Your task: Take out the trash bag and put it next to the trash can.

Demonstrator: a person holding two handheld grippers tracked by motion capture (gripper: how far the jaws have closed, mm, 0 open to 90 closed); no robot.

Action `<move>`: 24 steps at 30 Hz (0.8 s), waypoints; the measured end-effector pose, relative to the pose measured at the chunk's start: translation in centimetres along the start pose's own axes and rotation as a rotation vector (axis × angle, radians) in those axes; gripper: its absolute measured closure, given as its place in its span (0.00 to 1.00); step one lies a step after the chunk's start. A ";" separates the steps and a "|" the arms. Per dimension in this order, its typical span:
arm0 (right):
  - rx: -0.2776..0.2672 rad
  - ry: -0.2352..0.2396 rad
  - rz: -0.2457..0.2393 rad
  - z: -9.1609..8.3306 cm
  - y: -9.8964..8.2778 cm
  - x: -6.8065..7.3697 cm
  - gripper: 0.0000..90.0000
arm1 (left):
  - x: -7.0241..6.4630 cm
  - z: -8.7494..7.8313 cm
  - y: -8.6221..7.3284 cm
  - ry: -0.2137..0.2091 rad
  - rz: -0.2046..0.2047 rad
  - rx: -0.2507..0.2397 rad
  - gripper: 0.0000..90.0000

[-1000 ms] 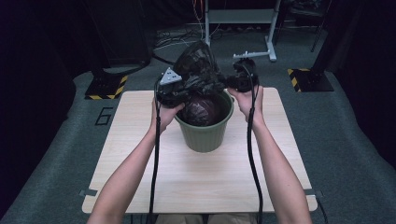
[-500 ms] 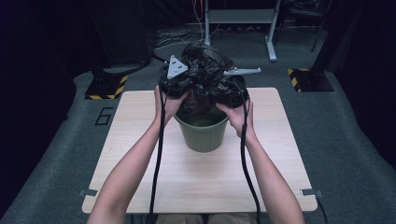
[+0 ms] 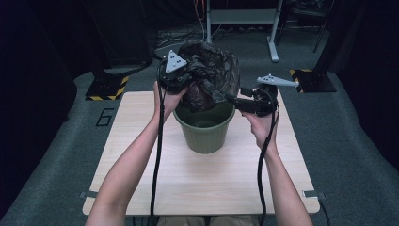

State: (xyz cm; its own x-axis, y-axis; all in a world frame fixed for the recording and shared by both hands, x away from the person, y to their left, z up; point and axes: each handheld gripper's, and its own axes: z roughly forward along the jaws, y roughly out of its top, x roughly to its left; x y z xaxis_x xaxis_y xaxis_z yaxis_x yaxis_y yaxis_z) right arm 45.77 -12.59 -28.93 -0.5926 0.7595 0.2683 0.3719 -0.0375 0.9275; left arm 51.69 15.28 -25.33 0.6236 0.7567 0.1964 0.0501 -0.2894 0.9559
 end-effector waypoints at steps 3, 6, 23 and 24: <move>-0.002 -0.010 0.007 -0.8 -0.9 -0.5 0.24 | 0.1 -0.2 0.4 0.006 0.001 -0.004 1.00; -0.006 -0.012 0.020 -1.5 -1.9 -1.0 0.23 | 0.3 -0.5 0.8 0.016 0.014 -0.003 1.00; -0.018 0.036 0.092 -2.3 -8.3 -3.2 0.22 | 1.1 -1.4 1.6 0.072 0.077 0.028 1.00; -0.033 0.036 0.105 -2.4 -8.5 -3.2 0.22 | 1.1 -1.3 1.6 0.073 0.081 0.033 1.00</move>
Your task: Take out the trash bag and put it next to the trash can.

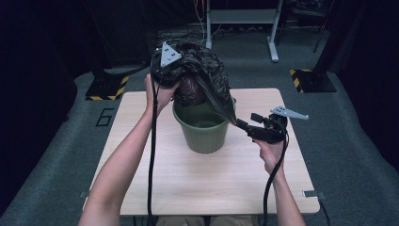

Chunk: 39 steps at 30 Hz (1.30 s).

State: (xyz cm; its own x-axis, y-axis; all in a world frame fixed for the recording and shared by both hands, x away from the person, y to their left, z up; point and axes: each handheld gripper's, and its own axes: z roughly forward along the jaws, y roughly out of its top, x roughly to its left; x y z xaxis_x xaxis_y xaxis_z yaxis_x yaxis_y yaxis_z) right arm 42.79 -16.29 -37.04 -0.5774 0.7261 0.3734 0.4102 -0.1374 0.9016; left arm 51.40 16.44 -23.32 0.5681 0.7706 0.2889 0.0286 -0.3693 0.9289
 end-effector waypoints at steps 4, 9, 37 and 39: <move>-0.039 -0.018 0.001 -0.3 0.4 0.6 0.20 | -0.2 0.2 -0.1 -0.001 0.022 0.024 1.00; -0.079 -0.093 -0.049 -0.9 2.8 1.8 0.20 | -0.6 0.4 0.0 0.002 0.047 0.037 1.00; 0.281 -0.418 -0.140 -0.6 -9.7 -4.9 0.20 | 6.5 -4.8 -0.9 0.197 -0.038 0.006 1.00; 0.304 -0.436 -0.139 -0.4 -10.6 -5.3 0.20 | 7.0 -5.1 -1.3 0.209 -0.050 0.013 1.00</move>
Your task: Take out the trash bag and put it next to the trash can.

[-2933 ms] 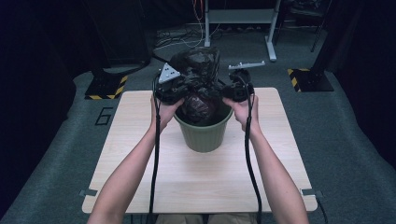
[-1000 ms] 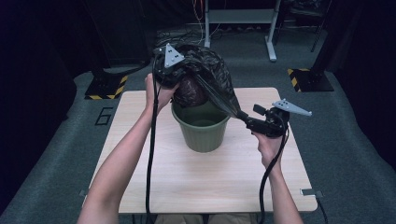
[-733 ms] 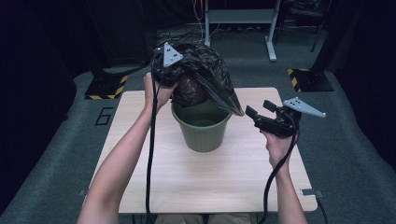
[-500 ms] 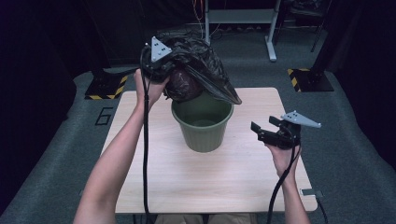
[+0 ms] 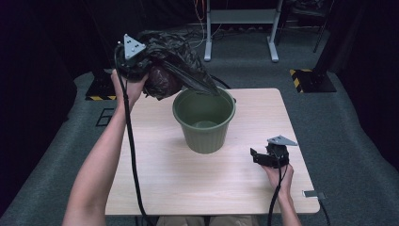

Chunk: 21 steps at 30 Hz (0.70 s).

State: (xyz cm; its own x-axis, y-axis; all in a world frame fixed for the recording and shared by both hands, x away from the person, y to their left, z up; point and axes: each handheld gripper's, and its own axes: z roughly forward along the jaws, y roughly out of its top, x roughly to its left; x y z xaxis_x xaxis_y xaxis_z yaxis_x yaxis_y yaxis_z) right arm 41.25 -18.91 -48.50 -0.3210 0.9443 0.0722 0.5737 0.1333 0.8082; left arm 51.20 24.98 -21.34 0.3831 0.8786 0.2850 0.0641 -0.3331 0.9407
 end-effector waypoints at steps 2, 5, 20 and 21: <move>0.011 -0.008 0.003 0.4 -0.7 -0.2 0.20 | 1.0 -0.3 -0.7 0.019 -0.029 0.003 1.00; 0.023 -0.015 0.019 0.7 -1.6 -0.3 0.20 | 2.2 -0.7 -1.8 0.060 -0.044 0.017 1.00; 0.046 -0.033 0.033 1.2 -3.7 -0.7 0.20 | 7.1 -0.6 -11.3 0.217 -0.195 0.185 0.99; 0.047 -0.036 0.031 1.2 -3.9 -0.7 0.21 | 7.1 -0.6 -11.3 0.217 -0.195 0.185 0.99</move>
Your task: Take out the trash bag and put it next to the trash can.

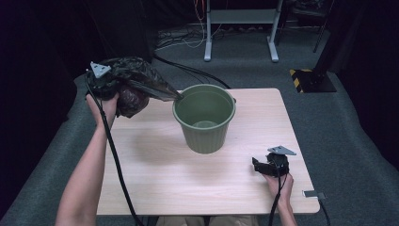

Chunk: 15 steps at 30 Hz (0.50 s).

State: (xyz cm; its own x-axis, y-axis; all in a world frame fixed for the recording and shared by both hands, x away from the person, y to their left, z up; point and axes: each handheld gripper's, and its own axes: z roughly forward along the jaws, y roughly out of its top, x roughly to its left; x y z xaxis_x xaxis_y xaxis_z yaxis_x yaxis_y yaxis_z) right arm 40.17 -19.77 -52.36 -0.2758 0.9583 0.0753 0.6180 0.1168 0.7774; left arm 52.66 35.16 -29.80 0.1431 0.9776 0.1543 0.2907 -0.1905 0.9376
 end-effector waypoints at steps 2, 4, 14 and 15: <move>-0.003 -0.004 -0.001 -0.1 -0.1 0.0 0.21 | 0.1 0.8 -2.1 0.007 -0.005 0.042 0.99; -0.008 -0.006 -0.006 -0.1 -0.2 0.0 0.21 | 0.0 1.2 -3.4 0.002 -0.008 0.065 0.99; 0.000 -0.008 -0.024 -0.1 -0.3 0.2 0.21 | -1.0 3.8 -10.1 0.025 -0.021 0.221 0.99; 0.000 -0.008 -0.024 -0.1 -0.3 0.2 0.21 | -1.0 3.8 -10.1 0.025 -0.021 0.221 0.99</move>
State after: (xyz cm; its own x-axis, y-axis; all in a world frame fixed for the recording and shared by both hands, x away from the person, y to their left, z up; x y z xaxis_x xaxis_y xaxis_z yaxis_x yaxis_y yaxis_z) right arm 39.91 -19.64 -52.52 -0.2843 0.9573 0.0516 0.6111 0.1394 0.7792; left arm 53.22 35.81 -40.60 0.1121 0.9830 0.1456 0.4944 -0.1822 0.8499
